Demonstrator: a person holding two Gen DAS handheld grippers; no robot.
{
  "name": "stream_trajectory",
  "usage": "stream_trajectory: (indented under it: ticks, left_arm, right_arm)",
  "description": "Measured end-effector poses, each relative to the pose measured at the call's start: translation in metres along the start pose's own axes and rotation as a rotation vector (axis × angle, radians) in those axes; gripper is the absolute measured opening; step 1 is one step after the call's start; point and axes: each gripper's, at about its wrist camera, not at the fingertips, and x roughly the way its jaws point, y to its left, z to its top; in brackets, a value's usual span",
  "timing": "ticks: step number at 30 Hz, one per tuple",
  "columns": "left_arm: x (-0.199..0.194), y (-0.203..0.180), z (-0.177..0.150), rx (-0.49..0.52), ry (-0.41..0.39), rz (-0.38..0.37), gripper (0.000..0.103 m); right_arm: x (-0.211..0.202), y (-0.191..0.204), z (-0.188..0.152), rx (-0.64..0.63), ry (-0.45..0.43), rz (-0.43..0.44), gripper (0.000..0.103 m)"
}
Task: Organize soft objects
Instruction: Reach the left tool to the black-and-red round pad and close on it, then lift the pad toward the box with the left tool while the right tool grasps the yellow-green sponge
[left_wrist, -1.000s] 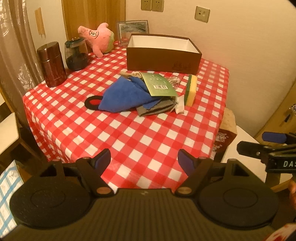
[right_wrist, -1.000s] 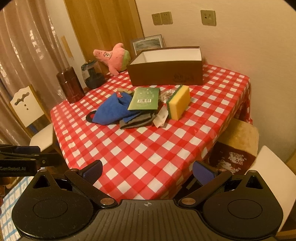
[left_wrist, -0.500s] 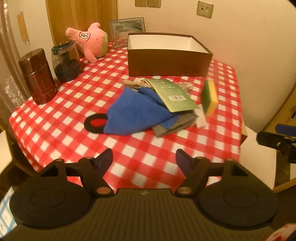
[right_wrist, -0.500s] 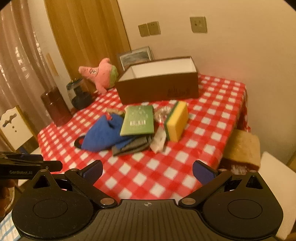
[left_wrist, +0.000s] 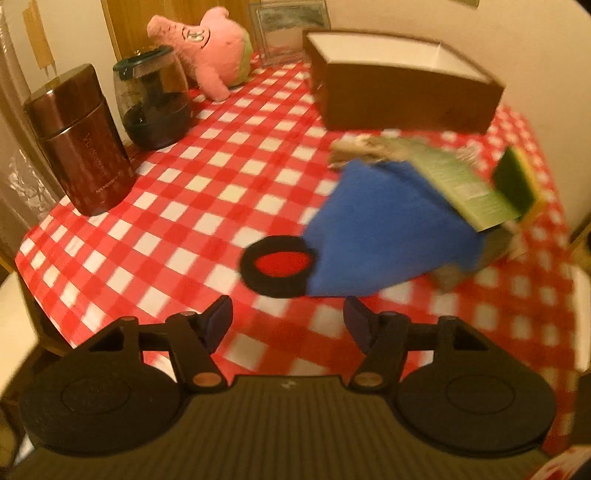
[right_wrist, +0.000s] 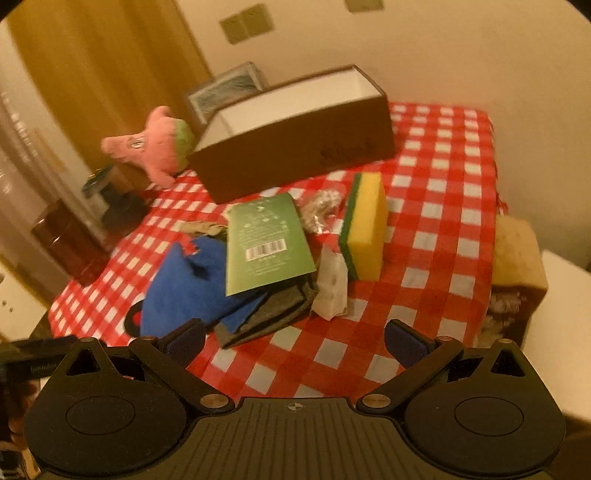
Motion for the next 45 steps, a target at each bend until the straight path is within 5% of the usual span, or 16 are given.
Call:
stream_trajectory:
  ticks: [16,19,23,26,35,45]
  left_arm:
    - [0.085,0.041,0.030,-0.058,0.081,-0.104,0.056]
    - [0.097,0.039,0.030,-0.076,0.105,-0.105,0.040]
    - [0.095,0.036,0.029,-0.051,0.069,-0.083,0.018]
    - [0.091,0.041,0.031,-0.058,0.046,-0.086,0.013]
    - [0.039,0.044,0.044,-0.021,-0.130,0.001,0.008]
    - [0.018,0.043,0.052,-0.066,-0.166,-0.025,0.007]
  right_arm:
    - [0.037,0.003,0.008,0.069,0.022,-0.170,0.103]
    - [0.038,0.001,0.009,0.080,0.024,-0.192,0.103]
    - [0.039,-0.003,0.009,0.086,0.030,-0.210,0.103]
    - [0.040,-0.005,0.008,0.095,0.033,-0.217,0.103]
    - [0.039,-0.001,0.009,0.084,0.025,-0.205,0.103]
    - [0.033,0.003,0.012,0.053,-0.020,-0.199,0.103]
